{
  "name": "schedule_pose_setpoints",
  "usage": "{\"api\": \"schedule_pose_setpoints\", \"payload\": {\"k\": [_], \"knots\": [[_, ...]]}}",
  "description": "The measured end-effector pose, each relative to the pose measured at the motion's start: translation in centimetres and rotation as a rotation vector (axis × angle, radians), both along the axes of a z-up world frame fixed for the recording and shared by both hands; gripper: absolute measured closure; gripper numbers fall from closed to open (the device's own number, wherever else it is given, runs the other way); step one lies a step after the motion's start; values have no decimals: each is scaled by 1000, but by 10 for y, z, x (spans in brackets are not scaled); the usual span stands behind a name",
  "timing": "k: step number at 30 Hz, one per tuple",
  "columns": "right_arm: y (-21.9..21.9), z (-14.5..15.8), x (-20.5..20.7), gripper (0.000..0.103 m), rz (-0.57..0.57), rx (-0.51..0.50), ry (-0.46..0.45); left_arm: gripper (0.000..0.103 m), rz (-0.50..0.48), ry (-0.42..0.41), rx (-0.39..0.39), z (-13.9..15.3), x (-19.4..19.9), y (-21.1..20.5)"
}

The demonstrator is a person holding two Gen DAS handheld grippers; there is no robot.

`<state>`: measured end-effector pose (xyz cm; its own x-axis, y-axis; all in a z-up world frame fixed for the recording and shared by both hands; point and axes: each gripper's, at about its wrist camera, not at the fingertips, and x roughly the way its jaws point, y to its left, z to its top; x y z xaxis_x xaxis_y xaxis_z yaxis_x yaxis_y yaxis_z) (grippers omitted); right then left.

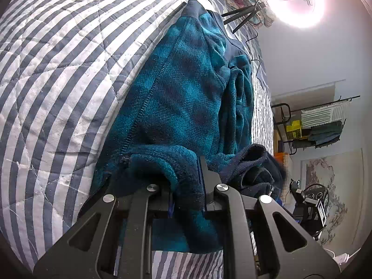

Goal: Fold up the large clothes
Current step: 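Lift the hem with both tools and fold it toward the collar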

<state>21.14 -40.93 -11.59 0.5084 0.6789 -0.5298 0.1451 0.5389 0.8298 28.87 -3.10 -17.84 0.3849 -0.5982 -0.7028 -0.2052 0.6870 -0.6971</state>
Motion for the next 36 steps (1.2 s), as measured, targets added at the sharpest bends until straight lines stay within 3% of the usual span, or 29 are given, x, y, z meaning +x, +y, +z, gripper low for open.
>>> {"api": "schedule_pose_setpoints", "payload": {"k": [3,8,13,17,19,20,22,24,28,32,36], "knots": [[2,17,-4,51,22,-58,-62,86,-2,4,-2,2,0,0],[64,47,-14,64,266,-202,-200,77,-25,32,4,12,6,-4],[131,38,-24,71,488,-286,-247,74,-30,33,-34,18,5,2],[145,14,-14,73,467,-356,-196,70,-49,27,-67,21,5,6],[142,3,-5,79,426,-410,-162,66,-42,32,-105,21,6,12],[140,-5,1,79,397,-446,-138,62,-37,31,-134,21,6,16],[135,-17,10,79,362,-435,-101,42,-13,14,-166,26,6,26],[130,-25,16,79,332,-414,-80,41,31,-33,-160,37,3,40],[128,-18,15,76,337,-385,-92,41,15,-129,-98,58,-5,51],[107,5,4,72,323,-352,-163,42,-159,-204,68,69,-17,22],[82,15,-1,72,275,-430,-188,54,-272,-205,178,54,-22,-7]]}}
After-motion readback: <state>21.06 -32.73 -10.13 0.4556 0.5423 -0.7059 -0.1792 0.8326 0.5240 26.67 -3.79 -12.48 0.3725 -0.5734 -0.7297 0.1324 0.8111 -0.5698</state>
